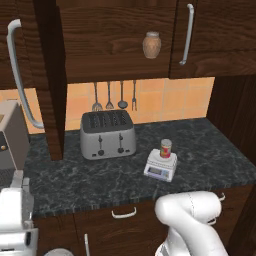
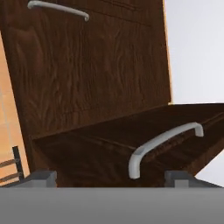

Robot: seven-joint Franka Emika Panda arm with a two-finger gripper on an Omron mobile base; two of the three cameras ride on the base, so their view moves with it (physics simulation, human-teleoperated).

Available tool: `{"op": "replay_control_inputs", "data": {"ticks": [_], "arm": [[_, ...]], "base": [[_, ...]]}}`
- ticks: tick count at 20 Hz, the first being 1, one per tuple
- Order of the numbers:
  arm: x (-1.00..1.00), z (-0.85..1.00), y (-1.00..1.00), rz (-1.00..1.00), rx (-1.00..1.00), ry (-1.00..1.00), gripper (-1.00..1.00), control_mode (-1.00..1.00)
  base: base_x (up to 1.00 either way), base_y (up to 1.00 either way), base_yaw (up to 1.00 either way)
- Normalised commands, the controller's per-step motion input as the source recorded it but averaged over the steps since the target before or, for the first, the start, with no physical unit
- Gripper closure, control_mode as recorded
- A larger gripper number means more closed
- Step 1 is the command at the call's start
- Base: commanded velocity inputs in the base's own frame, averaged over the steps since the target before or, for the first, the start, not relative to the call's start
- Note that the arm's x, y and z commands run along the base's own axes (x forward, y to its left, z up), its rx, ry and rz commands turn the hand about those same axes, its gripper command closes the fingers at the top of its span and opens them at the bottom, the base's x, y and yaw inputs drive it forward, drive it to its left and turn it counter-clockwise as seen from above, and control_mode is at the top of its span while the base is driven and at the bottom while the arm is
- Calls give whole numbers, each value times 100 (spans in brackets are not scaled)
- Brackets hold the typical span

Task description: Pick the canned food and place it on the digital scale for weighing, and close the cabinet.

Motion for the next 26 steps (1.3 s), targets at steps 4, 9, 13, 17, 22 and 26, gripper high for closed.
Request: {"op": "replay_control_inputs", "data": {"ticks": [4,9,13,17,22,26], "arm": [[43,79,49,-27,-2,0,-100,-100],[62,31,-1,-29,0,6,-100,-100],[62,7,-62,-23,9,2,-100,-100],[88,1,-99,-13,15,7,-100,-100],[83,4,-100,-5,12,3,-100,-100],[61,4,-100,-4,12,0,-100,-100]], "base": [[0,0,0],[0,0,0],[0,0,0],[0,0,0],[0,0,0],[0,0,0]]}}
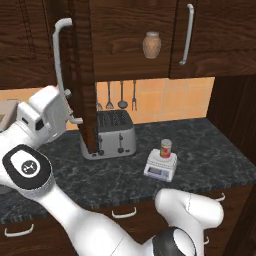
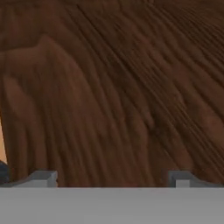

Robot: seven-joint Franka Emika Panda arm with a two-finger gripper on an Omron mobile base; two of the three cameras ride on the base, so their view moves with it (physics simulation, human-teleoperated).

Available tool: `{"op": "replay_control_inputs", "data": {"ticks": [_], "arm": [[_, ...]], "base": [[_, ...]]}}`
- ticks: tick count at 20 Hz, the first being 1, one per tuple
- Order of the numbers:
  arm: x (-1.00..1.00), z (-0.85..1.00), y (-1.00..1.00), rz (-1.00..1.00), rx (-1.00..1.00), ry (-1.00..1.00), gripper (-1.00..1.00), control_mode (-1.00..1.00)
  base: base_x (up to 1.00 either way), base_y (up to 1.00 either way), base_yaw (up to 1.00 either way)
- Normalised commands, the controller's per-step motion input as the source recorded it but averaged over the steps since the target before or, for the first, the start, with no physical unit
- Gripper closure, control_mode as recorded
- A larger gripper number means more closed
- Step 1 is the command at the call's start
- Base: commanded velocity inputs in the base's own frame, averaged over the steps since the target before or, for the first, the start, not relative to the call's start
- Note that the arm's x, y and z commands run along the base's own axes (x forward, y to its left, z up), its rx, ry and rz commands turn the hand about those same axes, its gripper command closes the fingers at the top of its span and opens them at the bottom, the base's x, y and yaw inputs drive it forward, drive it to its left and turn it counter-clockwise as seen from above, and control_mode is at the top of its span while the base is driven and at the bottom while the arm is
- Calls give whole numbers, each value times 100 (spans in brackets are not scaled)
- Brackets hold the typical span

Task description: Pick the canned food and place it on the digital scale for weighing, and close the cabinet.

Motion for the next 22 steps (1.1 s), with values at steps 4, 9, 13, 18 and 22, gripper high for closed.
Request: {"op": "replay_control_inputs", "data": {"ticks": [4,9,13,18,22], "arm": [[94,0,-100,0,15,0,-100,-100],[75,9,-100,0,17,0,-100,-100],[52,9,-100,1,17,0,-100,-100],[60,13,-87,1,13,0,-100,-100],[83,5,-79,8,13,-1,-100,-100]], "base": [[0,0,0],[0,0,0],[0,0,0],[0,0,0],[0,0,0]]}}
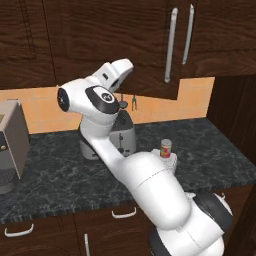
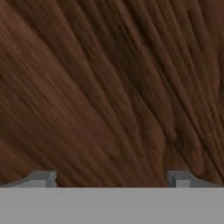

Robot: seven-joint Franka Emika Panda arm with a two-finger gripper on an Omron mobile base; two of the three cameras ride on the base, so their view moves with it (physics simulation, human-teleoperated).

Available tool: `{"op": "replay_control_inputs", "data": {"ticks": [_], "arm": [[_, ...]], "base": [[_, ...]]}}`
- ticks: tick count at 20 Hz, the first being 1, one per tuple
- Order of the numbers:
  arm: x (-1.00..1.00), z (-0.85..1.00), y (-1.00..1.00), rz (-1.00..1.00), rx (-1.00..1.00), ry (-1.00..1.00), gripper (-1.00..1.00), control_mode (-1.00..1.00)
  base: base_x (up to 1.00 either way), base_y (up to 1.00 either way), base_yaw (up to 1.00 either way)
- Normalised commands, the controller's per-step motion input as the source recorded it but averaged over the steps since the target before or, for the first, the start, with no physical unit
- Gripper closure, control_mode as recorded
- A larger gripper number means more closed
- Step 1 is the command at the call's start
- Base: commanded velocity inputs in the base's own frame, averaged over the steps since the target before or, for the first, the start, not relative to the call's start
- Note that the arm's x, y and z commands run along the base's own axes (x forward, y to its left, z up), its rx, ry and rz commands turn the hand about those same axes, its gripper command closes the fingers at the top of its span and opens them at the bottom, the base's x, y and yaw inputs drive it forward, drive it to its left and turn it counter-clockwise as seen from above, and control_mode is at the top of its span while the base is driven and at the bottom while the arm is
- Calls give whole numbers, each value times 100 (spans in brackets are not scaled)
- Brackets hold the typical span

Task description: Pick the canned food and place it on the digital scale for weighing, and close the cabinet.

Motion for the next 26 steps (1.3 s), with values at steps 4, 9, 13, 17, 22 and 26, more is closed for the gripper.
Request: {"op": "replay_control_inputs", "data": {"ticks": [4,9,13,17,22,26], "arm": [[88,0,-98,10,15,-1,-100,-100],[100,0,-87,12,16,0,-100,-100],[98,0,-78,14,14,0,-100,-100],[97,0,-57,11,9,0,-100,-100],[87,-15,-37,6,0,-5,-100,-100],[68,-67,-51,6,0,-13,-100,-100]], "base": [[0,0,0],[0,0,0],[0,0,0],[0,0,0],[0,0,0],[0,0,0]]}}
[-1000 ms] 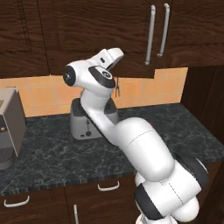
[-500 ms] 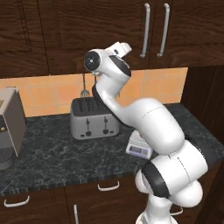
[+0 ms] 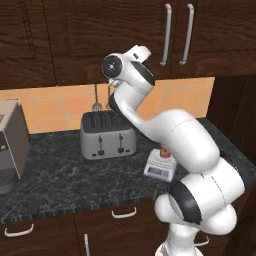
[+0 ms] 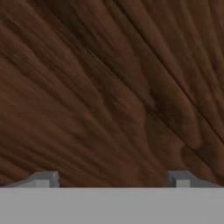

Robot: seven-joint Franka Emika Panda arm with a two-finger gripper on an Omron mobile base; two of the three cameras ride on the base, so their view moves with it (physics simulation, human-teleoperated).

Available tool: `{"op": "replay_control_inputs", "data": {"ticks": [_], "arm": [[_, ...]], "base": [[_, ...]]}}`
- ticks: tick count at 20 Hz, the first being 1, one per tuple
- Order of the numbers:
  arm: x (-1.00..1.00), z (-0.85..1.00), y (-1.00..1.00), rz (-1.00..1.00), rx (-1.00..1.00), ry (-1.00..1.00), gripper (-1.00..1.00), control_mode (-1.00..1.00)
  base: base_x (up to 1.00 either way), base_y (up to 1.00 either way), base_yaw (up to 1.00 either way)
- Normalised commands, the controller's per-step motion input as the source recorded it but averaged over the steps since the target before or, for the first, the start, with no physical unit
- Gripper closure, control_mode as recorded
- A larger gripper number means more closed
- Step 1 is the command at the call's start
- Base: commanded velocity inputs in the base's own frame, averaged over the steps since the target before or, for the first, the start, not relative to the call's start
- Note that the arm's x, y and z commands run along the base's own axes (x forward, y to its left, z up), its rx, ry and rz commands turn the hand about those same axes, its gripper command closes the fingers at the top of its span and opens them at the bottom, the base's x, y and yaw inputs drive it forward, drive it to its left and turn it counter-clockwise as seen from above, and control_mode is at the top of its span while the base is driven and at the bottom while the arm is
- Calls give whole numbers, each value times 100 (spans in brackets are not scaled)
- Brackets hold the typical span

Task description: Pick the canned food and place it on the digital scale for weighing, and close the cabinet.

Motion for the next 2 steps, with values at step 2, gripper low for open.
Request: {"op": "replay_control_inputs", "data": {"ticks": [2], "arm": [[78,-100,-71,9,0,-1,-100,-100]], "base": [[0,0,0]]}}
